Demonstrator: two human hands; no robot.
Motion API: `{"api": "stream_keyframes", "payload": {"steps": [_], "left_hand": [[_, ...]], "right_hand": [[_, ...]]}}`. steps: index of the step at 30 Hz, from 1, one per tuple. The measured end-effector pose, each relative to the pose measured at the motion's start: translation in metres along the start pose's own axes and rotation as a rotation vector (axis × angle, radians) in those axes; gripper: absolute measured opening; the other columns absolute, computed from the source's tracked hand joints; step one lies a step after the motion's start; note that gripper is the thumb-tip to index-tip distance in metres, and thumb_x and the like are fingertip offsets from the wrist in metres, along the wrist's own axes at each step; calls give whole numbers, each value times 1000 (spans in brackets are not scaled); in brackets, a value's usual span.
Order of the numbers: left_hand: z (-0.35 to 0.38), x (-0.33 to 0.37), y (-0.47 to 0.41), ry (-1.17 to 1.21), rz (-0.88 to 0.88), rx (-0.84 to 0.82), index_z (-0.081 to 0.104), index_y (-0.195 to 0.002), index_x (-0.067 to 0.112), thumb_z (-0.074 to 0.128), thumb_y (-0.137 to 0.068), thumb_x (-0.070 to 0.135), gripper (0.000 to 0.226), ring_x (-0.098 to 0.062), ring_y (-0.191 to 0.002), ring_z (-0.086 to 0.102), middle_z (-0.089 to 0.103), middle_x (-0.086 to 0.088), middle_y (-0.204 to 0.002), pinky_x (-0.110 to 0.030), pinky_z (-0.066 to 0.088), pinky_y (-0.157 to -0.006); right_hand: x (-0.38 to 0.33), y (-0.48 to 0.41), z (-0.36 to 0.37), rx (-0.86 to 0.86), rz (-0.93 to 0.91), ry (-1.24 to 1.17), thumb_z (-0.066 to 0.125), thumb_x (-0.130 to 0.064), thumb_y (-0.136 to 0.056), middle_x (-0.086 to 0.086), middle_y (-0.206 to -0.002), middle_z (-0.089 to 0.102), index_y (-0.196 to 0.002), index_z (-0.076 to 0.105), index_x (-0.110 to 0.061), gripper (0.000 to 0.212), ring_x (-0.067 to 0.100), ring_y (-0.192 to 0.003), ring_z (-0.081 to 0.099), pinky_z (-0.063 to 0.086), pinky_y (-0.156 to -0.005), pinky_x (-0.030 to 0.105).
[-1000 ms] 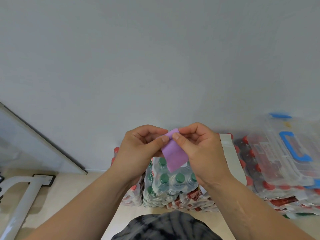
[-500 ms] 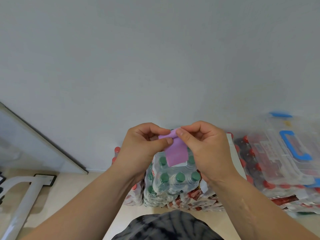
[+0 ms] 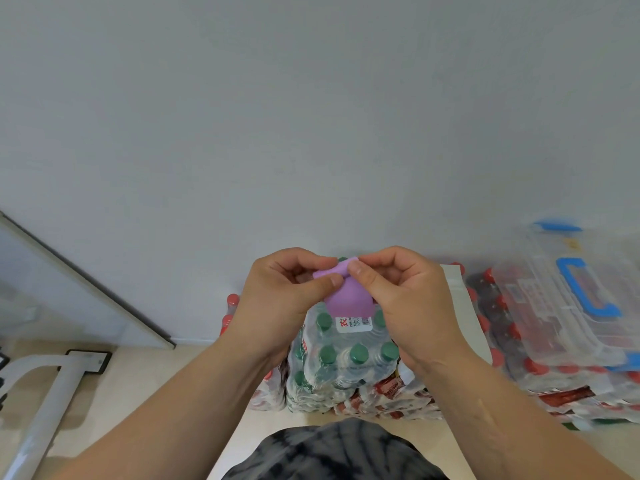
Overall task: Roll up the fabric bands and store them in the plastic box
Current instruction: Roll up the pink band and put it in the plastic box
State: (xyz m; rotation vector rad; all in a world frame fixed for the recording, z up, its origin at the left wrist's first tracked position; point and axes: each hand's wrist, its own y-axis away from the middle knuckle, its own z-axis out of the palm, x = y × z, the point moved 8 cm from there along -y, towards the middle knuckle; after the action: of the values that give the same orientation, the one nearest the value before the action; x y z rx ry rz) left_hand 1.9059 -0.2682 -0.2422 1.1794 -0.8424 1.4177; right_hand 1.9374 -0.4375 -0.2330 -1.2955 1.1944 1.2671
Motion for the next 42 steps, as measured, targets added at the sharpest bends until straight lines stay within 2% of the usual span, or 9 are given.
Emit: {"api": "stream_keyframes", "payload": {"steps": [3, 8, 10, 15, 20, 25, 33, 37, 42], "left_hand": [[2, 1, 0, 13, 4, -21, 79, -82, 14, 78, -78, -8, 22, -14, -77, 73, 77, -8, -83, -20, 56, -66], [1, -6, -1, 49, -82, -49, 80, -98, 10, 75, -84, 12, 15, -26, -85, 74, 77, -16, -96, -36, 61, -69], [1, -5, -1, 40, -70, -43, 81, -95, 9, 77, -84, 9, 11, -24, -82, 75, 78, -16, -93, -32, 61, -66], [-1, 1, -3, -41, 10, -1, 83, -84, 16, 80, -80, 0, 17, -15, -76, 76, 79, -9, -83, -21, 57, -65], [4, 3, -1, -20, 30, -47, 82, -87, 20, 83, -76, -2, 24, -16, -80, 75, 79, -7, -86, -22, 58, -68], [-3, -5, -3, 50, -29, -16, 79, -99, 12, 73, -78, 9, 22, -32, -82, 74, 77, -19, -94, -37, 60, -74], [-2, -3, -4, 12, -1, 29, 79, -95, 11, 73, -88, 0, 14, -25, -80, 77, 78, -15, -89, -29, 61, -66], [-3, 1, -4, -11, 23, 57, 78, -89, 11, 74, -83, -10, 22, -16, -76, 75, 78, -9, -84, -22, 58, -65], [-2, -2, -2, -46, 4, 40, 80, -81, 18, 74, -81, -12, 31, -13, -71, 73, 78, -8, -78, -19, 56, -64]], "right_hand": [[0, -1, 2, -13, 1, -35, 81, -16, -86, -2, -85, 79, -84, 78, -27, 11, 8, -75, 72, 57, -63, 22], [-4, -2, 5, -16, -27, -66, 79, -9, -87, -3, -85, 79, -84, 77, -21, 13, 4, -75, 70, 54, -64, 17], [-5, -2, 5, -11, -27, -71, 78, -7, -87, -3, -84, 79, -86, 76, -20, 13, 3, -75, 71, 54, -64, 16], [-7, -1, 4, 6, 7, -78, 82, -36, -72, 0, -85, 80, -81, 77, -25, 15, 14, -79, 75, 62, -69, 28], [-3, -5, 3, 34, 8, -108, 81, -11, -85, -2, -82, 79, -79, 75, -23, 14, 6, -73, 72, 55, -63, 19], [-1, -7, -1, 73, 19, -125, 77, -10, -88, -6, -88, 79, -88, 72, -21, 12, 5, -79, 72, 56, -67, 20], [-2, -5, 2, 65, 21, -175, 73, -3, -91, -4, -88, 79, -86, 70, -22, 20, 6, -82, 73, 58, -68, 21], [1, -3, -1, 109, 51, -141, 80, -10, -86, -3, -83, 79, -86, 72, -16, 9, 8, -79, 75, 60, -68, 24], [2, -2, -5, 135, 57, -119, 84, -15, -81, -3, -74, 77, -71, 73, -21, 17, 5, -70, 72, 58, -63, 21]]}}
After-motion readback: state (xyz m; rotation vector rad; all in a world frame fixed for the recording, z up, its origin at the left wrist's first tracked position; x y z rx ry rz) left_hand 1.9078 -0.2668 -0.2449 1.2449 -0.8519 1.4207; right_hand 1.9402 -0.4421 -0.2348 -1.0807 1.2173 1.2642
